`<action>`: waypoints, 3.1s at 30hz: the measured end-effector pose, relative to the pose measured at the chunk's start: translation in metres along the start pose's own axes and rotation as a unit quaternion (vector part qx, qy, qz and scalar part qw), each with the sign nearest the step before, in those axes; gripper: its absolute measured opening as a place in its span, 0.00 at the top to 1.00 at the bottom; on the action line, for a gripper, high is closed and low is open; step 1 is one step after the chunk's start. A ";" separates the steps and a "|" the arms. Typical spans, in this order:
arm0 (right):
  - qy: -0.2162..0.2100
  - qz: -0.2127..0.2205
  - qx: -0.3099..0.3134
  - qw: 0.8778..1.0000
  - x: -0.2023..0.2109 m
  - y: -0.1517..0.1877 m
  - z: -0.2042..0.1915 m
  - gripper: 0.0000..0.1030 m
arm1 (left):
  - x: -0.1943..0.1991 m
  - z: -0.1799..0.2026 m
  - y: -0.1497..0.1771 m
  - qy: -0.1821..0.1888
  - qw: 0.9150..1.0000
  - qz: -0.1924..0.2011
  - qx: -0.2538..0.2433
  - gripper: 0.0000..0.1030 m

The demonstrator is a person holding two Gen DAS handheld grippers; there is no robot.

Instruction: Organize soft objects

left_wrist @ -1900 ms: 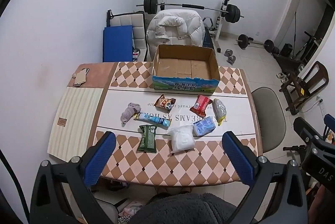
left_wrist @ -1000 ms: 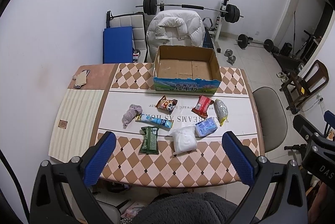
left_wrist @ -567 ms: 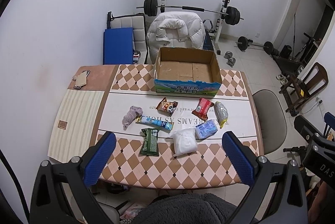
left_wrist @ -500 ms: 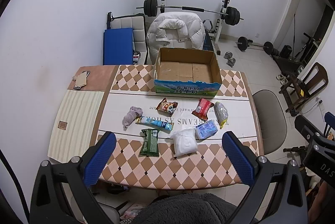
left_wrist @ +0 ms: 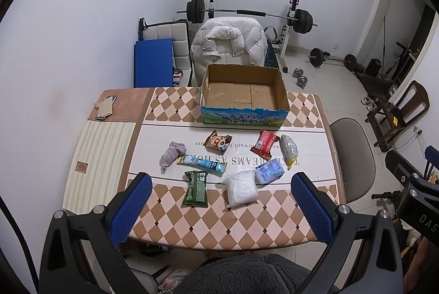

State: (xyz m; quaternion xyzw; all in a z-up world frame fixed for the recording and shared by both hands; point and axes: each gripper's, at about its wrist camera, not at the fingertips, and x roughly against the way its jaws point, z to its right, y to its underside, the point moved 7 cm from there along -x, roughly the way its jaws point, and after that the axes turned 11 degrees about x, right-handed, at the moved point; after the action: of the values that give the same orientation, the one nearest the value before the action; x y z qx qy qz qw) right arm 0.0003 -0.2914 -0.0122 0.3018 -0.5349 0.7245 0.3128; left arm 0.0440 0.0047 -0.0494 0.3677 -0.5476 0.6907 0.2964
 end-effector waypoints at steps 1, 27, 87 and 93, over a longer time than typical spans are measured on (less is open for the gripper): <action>0.001 0.001 0.000 1.000 0.000 -0.001 0.000 0.00 | 0.001 0.001 -0.001 0.000 1.000 0.001 0.001 0.00; -0.032 -0.038 -0.027 0.998 -0.055 0.003 0.002 0.00 | -0.051 -0.010 -0.019 -0.033 0.999 -0.017 0.003 0.00; -0.185 -0.392 0.004 0.901 -0.454 0.195 -0.130 0.61 | -0.384 0.022 0.131 -0.069 0.950 -0.294 0.075 0.38; -0.245 -0.316 -0.005 0.916 -0.380 0.115 -0.122 0.62 | -0.325 0.066 0.018 0.014 0.975 -0.214 0.064 0.38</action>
State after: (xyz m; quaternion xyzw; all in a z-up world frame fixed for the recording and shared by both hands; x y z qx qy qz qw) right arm 0.1350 -0.2496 -0.4031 0.6219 -0.4751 0.4886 0.3858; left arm 0.2212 -0.0655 -0.3210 0.4849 -0.4065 0.6497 0.4213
